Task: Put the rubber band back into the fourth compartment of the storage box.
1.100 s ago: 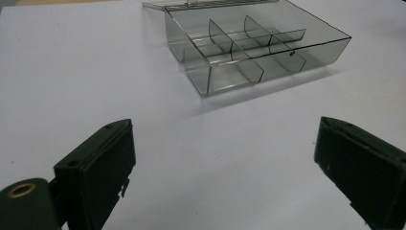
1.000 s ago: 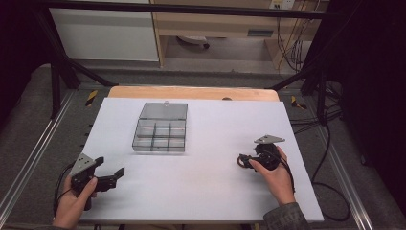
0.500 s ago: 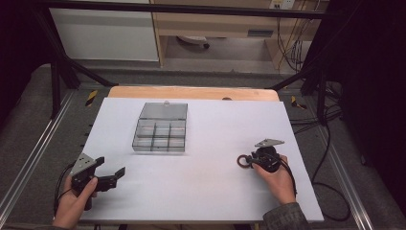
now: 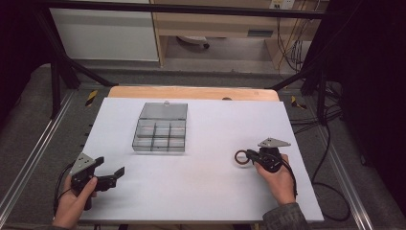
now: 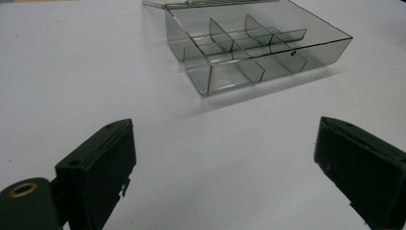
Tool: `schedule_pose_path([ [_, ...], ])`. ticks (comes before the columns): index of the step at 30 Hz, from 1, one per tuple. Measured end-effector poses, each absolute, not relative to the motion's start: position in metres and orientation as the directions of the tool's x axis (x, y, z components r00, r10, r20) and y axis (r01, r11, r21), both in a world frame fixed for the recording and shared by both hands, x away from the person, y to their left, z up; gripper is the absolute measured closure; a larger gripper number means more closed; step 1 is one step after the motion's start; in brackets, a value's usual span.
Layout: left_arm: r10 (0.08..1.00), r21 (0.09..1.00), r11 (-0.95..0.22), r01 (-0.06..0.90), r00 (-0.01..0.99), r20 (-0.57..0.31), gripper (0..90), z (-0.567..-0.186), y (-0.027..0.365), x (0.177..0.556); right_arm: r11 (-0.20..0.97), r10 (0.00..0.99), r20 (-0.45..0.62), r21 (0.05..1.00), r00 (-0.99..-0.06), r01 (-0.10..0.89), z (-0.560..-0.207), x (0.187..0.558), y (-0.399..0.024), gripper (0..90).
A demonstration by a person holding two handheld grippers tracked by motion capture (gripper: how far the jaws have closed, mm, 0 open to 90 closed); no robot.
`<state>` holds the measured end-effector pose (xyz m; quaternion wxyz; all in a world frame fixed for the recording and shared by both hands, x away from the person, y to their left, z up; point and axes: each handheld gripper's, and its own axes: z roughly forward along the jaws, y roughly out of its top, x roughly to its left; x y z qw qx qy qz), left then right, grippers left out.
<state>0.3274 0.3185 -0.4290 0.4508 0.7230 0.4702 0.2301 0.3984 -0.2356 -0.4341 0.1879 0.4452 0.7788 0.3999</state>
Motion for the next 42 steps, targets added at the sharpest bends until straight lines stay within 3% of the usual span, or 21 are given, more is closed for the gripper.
schedule_pose_path([
  [20, 0.886, 0.872, -0.133, 0.471, 0.451, -0.109, 6.7, -0.429, 0.319, 0.328, 0.256, 0.793, 0.1, 0.84, -0.601, 0.478, -0.42, 0.389, -0.211, 84.7],
  [42, 0.891, 0.872, -0.133, 0.471, 0.442, -0.102, 7.0, -0.428, 0.319, 0.324, 0.35, 0.685, 0.094, 0.827, -0.723, 0.439, -0.416, 0.385, -0.144, 84.7],
])
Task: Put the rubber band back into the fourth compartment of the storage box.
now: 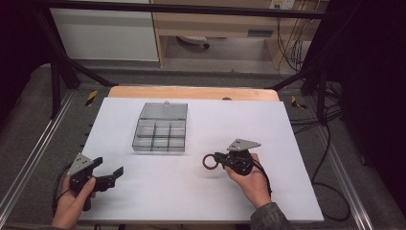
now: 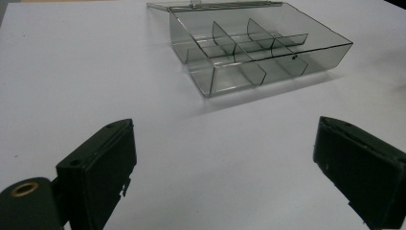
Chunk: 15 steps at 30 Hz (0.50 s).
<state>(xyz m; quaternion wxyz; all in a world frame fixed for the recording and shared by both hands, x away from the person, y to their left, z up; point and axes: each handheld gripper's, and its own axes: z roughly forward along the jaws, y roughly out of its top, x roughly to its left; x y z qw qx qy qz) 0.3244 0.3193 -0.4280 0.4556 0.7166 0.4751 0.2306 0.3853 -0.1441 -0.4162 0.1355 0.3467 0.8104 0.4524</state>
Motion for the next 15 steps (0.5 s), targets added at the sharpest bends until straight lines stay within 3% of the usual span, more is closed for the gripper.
schedule_pose_path([
  [15, 0.887, 0.875, -0.136, 0.465, 0.45, -0.101, 7.1, -0.428, 0.318, 0.324, 0.403, 0.621, 0.086, 0.818, -0.779, 0.411, -0.416, 0.384, -0.1, 84.7],
])
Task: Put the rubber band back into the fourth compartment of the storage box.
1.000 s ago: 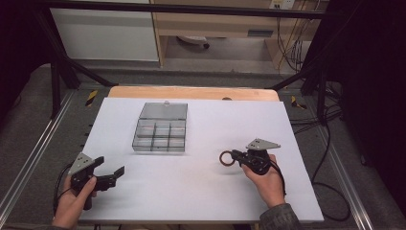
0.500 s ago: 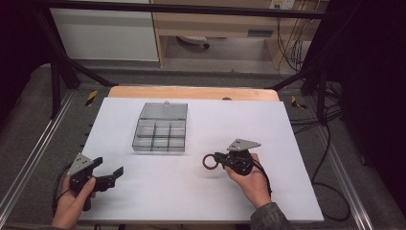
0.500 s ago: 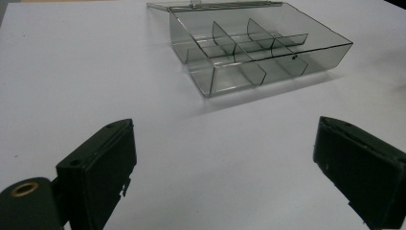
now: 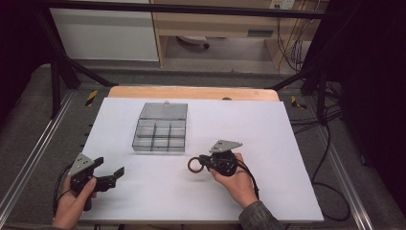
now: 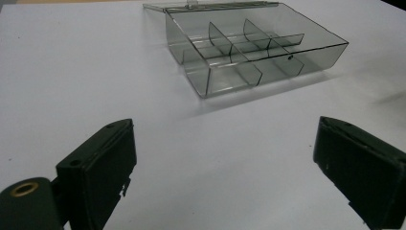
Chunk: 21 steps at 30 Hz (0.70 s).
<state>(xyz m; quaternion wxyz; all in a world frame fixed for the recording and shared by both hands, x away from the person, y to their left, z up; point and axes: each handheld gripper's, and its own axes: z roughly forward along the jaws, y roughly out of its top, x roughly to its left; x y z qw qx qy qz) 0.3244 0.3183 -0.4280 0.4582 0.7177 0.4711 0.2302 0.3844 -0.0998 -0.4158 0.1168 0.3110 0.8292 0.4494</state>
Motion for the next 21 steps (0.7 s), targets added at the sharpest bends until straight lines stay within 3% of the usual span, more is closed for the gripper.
schedule_pose_path([
  [21, 0.886, 0.873, -0.141, 0.467, 0.453, -0.099, 7.1, -0.428, 0.319, 0.325, 0.41, 0.567, 0.086, 0.833, -0.819, 0.371, -0.406, 0.392, -0.051, 84.7],
])
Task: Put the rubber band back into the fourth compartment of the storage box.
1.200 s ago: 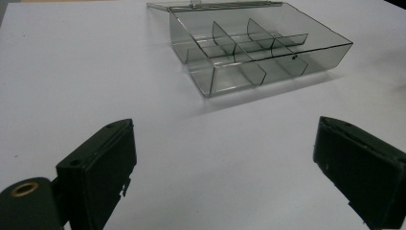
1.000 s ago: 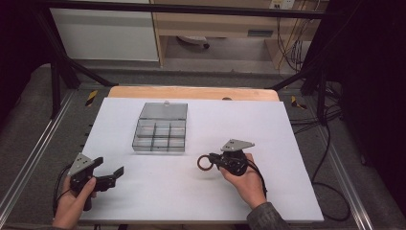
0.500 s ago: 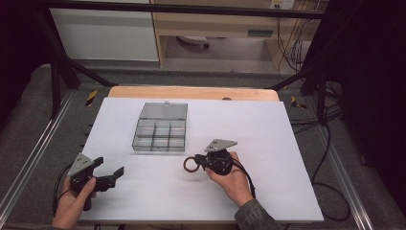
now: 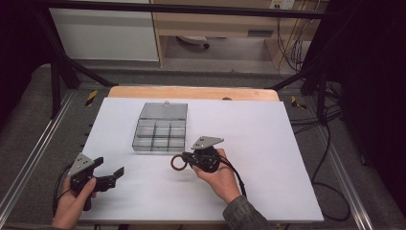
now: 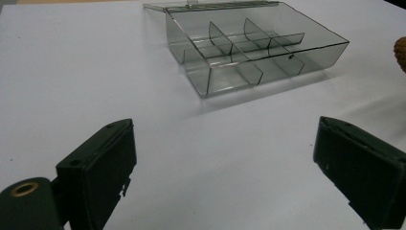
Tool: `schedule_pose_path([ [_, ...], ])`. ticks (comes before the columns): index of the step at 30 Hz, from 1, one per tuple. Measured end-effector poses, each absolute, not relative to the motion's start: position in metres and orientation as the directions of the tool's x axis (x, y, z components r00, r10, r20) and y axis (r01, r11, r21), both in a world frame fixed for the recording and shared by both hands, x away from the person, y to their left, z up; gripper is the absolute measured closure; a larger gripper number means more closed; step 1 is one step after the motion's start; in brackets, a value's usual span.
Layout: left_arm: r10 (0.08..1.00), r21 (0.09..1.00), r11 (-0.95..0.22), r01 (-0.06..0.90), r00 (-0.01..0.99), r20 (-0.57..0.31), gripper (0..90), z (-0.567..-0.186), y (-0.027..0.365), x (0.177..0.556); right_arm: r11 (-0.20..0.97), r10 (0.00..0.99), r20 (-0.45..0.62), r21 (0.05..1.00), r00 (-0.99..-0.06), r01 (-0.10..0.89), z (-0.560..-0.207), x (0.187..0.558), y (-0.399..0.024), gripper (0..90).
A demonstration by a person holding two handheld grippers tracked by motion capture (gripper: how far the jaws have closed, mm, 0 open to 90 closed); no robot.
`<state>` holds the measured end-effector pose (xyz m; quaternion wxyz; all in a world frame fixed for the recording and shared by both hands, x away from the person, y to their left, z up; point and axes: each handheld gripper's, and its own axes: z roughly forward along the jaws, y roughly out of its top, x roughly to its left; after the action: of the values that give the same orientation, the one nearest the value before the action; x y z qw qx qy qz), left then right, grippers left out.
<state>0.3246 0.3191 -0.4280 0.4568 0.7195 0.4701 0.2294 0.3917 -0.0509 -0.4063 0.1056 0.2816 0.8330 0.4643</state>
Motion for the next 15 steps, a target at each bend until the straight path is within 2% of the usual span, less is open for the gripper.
schedule_pose_path([
  [15, 0.889, 0.874, -0.137, 0.466, 0.447, -0.1, 7.0, -0.428, 0.32, 0.324, 0.412, 0.539, 0.081, 0.842, -0.838, 0.347, -0.398, 0.399, -0.017, 84.7],
])
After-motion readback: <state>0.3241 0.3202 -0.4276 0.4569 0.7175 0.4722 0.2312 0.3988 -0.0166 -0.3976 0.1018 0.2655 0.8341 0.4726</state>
